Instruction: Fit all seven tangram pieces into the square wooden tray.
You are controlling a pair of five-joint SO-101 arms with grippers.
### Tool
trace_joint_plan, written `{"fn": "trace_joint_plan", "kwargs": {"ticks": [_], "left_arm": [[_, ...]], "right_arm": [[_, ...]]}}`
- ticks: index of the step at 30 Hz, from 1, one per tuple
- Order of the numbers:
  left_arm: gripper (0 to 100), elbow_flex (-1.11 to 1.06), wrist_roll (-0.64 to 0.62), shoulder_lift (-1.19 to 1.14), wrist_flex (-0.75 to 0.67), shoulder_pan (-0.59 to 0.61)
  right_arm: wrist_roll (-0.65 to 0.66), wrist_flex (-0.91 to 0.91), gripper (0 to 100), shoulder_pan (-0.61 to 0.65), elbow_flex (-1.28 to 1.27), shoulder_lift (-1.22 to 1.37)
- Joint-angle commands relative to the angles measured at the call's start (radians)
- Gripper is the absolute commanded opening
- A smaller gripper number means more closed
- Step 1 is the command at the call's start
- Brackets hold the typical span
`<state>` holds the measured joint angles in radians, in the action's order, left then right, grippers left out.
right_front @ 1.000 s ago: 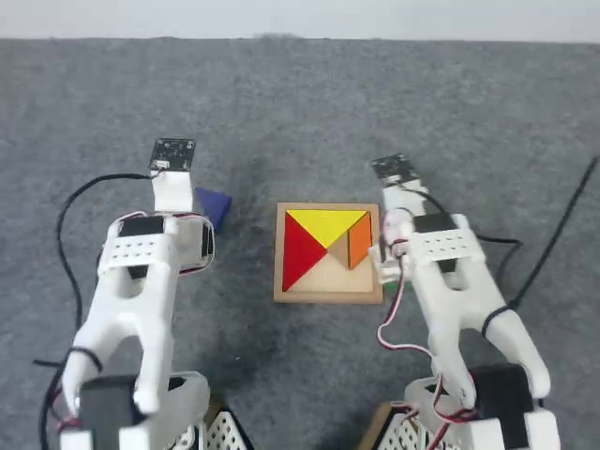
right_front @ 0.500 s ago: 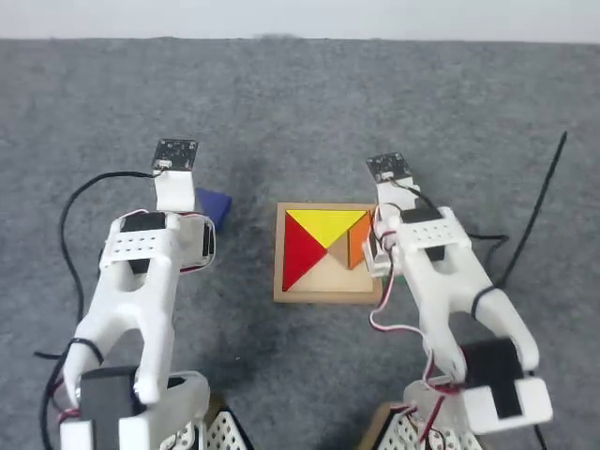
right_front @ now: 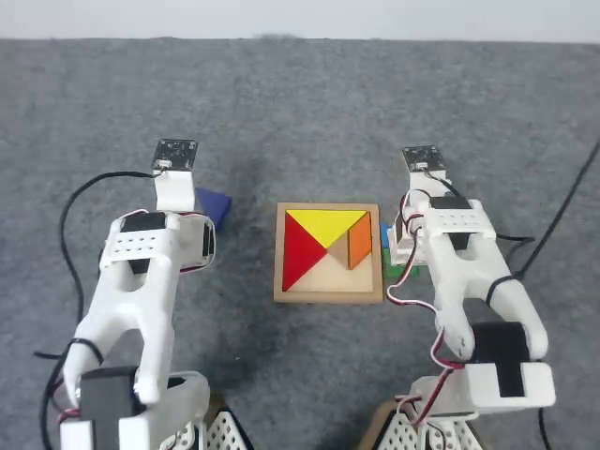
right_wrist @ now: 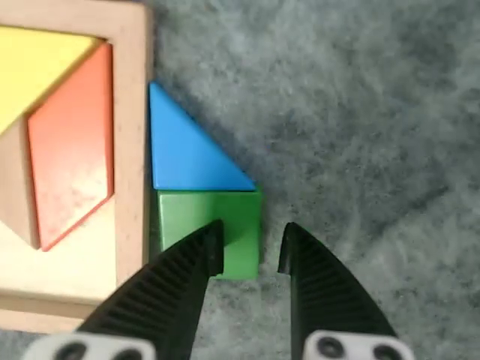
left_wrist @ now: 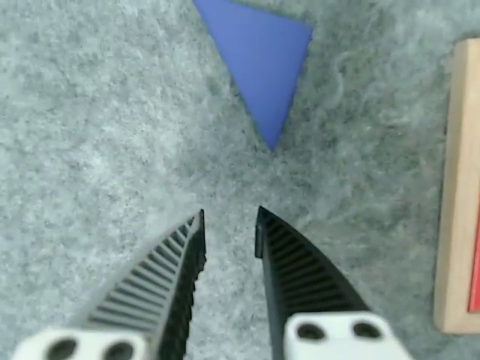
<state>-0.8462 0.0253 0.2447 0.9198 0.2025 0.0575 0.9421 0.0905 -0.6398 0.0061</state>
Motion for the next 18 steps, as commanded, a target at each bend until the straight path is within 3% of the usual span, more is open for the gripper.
{"fn": "trace_joint_plan", "kwargs": {"ticks": [1,6,9,13,18], "left_arm": [[11,0.042,-0.017,0.021,-0.018,0.005],[11,0.042,-0.017,0.018,-0.018,0.005],[11,0.042,-0.017,0.018,-0.018,0.005],[11,0.041,-0.017,0.017,-0.018,0.005],[11,0.041,-0.017,0.017,-0.018,0.005]], "right_arm": [[0.015,0.051,14.9,0.008,0.008,-0.09],[0.0,0.107,15.8,0.058,0.006,-0.305],[-0.046,0.111,22.2,0.139,0.003,-0.366],[-0.052,0.104,29.6,0.197,0.003,-0.298],[-0.051,0.07,29.9,0.163,0.017,-0.142]]}}
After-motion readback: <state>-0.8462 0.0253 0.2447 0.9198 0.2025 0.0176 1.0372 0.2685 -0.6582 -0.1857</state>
